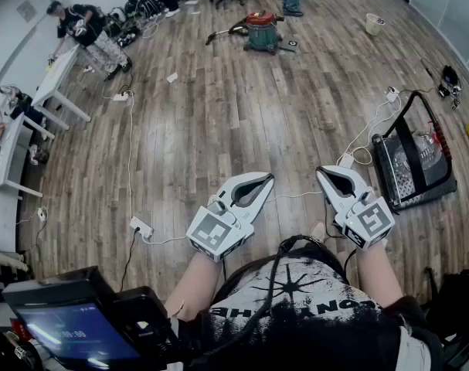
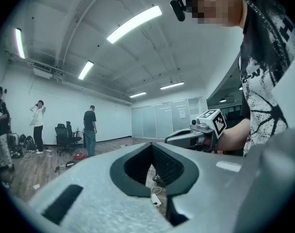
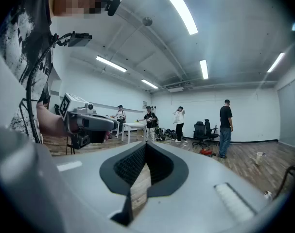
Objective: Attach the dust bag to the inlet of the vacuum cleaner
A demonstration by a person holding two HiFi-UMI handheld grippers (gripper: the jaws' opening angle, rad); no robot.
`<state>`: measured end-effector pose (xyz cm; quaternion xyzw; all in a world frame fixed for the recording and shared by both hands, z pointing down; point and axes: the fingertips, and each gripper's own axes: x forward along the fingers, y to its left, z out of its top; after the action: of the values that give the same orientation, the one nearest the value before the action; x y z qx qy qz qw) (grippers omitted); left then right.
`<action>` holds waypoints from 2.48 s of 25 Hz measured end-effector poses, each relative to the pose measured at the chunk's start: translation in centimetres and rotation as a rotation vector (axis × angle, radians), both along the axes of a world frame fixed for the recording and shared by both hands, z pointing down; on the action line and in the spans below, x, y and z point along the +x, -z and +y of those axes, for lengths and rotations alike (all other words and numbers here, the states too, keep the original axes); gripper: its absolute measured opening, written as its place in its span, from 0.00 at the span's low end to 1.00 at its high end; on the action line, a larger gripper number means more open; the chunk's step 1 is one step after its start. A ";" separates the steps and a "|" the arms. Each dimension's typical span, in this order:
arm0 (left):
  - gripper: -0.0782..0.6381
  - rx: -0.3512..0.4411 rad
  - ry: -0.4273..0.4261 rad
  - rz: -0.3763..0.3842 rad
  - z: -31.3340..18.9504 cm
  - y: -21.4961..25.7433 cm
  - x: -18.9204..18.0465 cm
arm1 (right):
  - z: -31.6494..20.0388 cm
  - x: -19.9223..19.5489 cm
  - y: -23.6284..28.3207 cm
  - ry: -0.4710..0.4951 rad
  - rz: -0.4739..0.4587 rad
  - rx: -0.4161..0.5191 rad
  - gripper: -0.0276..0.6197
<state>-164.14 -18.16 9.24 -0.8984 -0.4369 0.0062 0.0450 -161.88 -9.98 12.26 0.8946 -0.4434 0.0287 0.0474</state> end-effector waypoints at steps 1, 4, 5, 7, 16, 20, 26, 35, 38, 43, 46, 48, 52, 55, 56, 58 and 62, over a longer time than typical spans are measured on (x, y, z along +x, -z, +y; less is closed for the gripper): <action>0.10 0.000 0.002 -0.024 0.1 -0.2 -0.1 | 0.1 0.0 0.0 -0.002 0.002 -0.003 0.05; 0.10 -0.004 -0.003 -0.058 0.4 -0.4 -0.2 | 0.3 -0.1 0.1 -0.004 0.005 -0.007 0.05; 0.10 -0.006 -0.009 -0.060 0.6 -0.4 -0.3 | 0.3 -0.2 0.0 -0.003 0.002 -0.007 0.05; 0.11 -0.007 -0.020 -0.065 0.8 -0.6 -0.5 | 0.3 -0.5 -0.2 -0.002 -0.008 -0.007 0.05; 0.10 -0.003 -0.032 -0.076 1.0 -1.2 -1.1 | 0.0 -1.1 -1.3 0.008 -0.030 -0.018 0.05; 0.11 -0.010 -0.031 -0.071 1.0 -1.0 -1.0 | -0.3 -1.0 -0.8 0.024 -0.038 0.024 0.05; 0.11 -0.015 -0.032 -0.077 0.7 -2.0 -1.5 | -0.9 -1.7 -1.5 0.040 -0.050 0.027 0.05; 0.11 -0.038 -0.050 -0.113 0.6 -3.4 -1.7 | -0.2 -1.6 -1.5 -0.008 -0.055 0.030 0.05; 0.11 -0.054 -0.061 -0.121 1.2 -3.6 -1.5 | 0.5 -1.8 -1.6 -0.019 -0.066 0.019 0.05; 0.10 -0.054 -0.069 -0.131 2.7 -4.1 0.2 | 2.4 -0.1 -2.2 -0.038 -0.084 0.013 0.05; 0.10 -0.047 -0.064 -0.147 3.7 -5.0 2.2 | 3.4 2.2 -2.8 -0.031 -0.092 0.012 0.05; 0.11 -0.044 -0.056 -0.161 4.3 -5.4 3.8 | 4.0 4.2 -2.9 -0.019 -0.093 0.014 0.05; 0.11 -0.041 -0.047 -0.167 5.8 -4.9 6.0 | 4.7 7.4 -2.0 0.001 -0.084 0.017 0.05; 0.10 -0.038 -0.044 -0.155 7.9 -4.6 9.5 | 5.6 11.3 -1.5 0.028 -0.073 0.031 0.05; 0.10 -0.036 -0.044 -0.158 8.7 -4.6 11.1 | 6.2 13.0 -1.4 0.038 -0.068 0.033 0.05; 0.11 -0.024 -0.049 -0.151 10.5 -4.5 14.3 | 7.5 16.1 -1.3 0.053 -0.060 0.038 0.05; 0.11 -0.009 -0.063 -0.130 14.2 -3.6 19.4 | 10.5 20.4 -0.8 0.075 -0.054 0.057 0.05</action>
<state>-144.76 -3.95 12.85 -0.8830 -0.4667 -0.0489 0.0123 -141.49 0.55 13.10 0.8773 -0.4783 0.0387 0.0111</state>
